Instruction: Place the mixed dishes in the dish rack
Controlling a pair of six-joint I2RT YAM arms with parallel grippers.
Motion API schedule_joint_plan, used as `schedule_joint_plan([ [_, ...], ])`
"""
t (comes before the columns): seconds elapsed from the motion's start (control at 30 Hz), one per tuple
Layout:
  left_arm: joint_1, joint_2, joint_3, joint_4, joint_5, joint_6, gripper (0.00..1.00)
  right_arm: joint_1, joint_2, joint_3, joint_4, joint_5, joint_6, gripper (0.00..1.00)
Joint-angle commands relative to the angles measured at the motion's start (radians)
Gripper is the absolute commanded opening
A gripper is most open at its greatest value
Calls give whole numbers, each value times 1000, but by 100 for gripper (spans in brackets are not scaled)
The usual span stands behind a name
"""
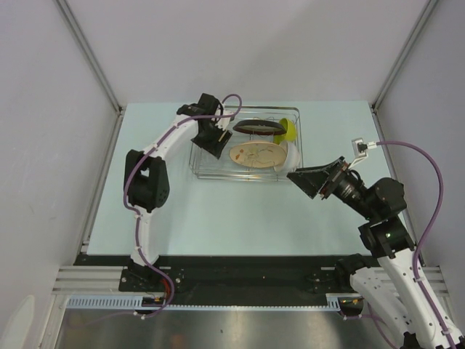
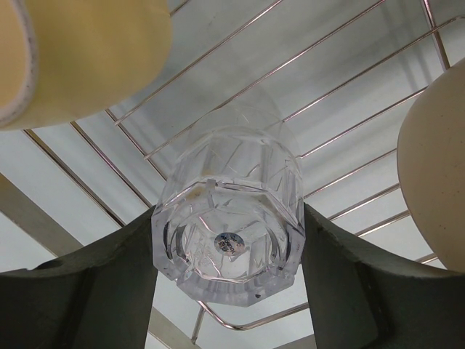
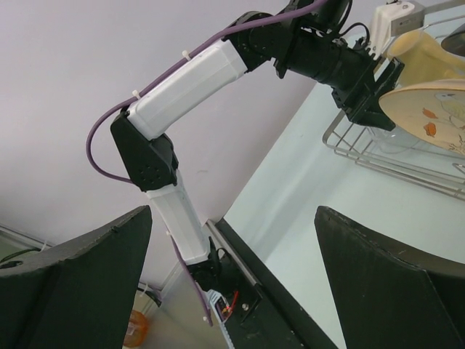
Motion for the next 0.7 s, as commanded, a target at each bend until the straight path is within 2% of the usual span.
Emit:
schedule_joint_plan([
  [0.0, -11, -28, -8, 16, 8, 8, 55, -5, -10, -7, 27, -10, 8, 100],
  [0.07, -11, -54, -11, 11, 14, 10, 66, -6, -10, -5, 23, -7, 0, 100],
  [0.1, -11, -63, -15, 15, 13, 8, 82, -8, -9, -5, 15, -3, -1, 100],
  [0.17, -11, -96, -28, 16, 16, 8, 99, -6, -9, -2, 12, -3, -5, 100],
  [0.47, -11, -236, -60, 10, -4, 5, 100, -6, 1, 44, -89, 17, -55, 100],
  [0.57, -12, -314, -3, -33, -4, 4, 100, -6, 52, 112, -189, 75, -124, 100],
  [0.67, -12, -405, 96, -101, -3, -8, 100, -5, 169, 281, -405, 210, -253, 100],
])
